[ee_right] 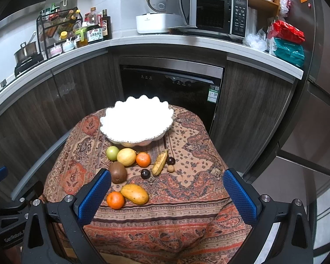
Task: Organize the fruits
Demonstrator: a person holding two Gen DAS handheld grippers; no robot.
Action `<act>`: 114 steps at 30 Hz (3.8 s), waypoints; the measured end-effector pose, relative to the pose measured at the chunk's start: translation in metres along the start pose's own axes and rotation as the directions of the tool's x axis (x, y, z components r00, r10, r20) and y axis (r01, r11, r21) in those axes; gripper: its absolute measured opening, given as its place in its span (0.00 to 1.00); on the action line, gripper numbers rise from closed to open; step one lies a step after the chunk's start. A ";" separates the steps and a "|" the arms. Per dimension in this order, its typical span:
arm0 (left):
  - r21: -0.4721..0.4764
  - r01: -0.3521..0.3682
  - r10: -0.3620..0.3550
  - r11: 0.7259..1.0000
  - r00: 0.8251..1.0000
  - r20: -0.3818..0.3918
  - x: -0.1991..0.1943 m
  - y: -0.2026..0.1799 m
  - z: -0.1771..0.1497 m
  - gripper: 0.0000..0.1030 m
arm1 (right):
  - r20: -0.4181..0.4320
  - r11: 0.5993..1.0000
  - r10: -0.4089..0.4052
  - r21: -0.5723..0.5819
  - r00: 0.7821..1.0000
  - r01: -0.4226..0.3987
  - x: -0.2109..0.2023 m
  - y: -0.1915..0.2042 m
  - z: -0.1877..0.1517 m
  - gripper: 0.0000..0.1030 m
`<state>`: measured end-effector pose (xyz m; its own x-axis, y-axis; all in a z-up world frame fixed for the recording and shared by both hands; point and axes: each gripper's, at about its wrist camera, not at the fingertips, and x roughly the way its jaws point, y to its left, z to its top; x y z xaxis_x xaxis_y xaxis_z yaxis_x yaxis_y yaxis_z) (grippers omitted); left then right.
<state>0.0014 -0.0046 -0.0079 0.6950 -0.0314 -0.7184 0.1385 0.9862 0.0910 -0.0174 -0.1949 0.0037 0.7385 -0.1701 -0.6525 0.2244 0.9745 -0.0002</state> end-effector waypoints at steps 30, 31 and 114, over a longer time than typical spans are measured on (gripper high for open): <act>0.101 0.116 -0.102 0.988 0.985 -0.140 0.098 -0.048 -0.024 0.94 | -0.073 0.999 -0.013 0.028 0.997 0.015 0.081 -0.018 -0.039 1.00; 0.104 0.119 -0.104 0.987 0.984 -0.143 0.101 -0.050 -0.025 0.94 | -0.077 0.999 -0.019 0.031 0.997 0.021 0.085 -0.020 -0.041 1.00; -0.065 0.042 -0.058 0.997 0.958 -0.281 0.203 0.008 -0.062 0.44 | -0.396 0.924 0.180 -0.246 0.901 -0.293 0.246 0.079 -0.095 0.56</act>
<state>0.1001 0.0070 -0.1962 0.4594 -0.0419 -0.8873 0.1213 0.9925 0.0160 0.1216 -0.1455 -0.2283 0.4536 0.0801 -0.8876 -0.1652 0.9863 0.0045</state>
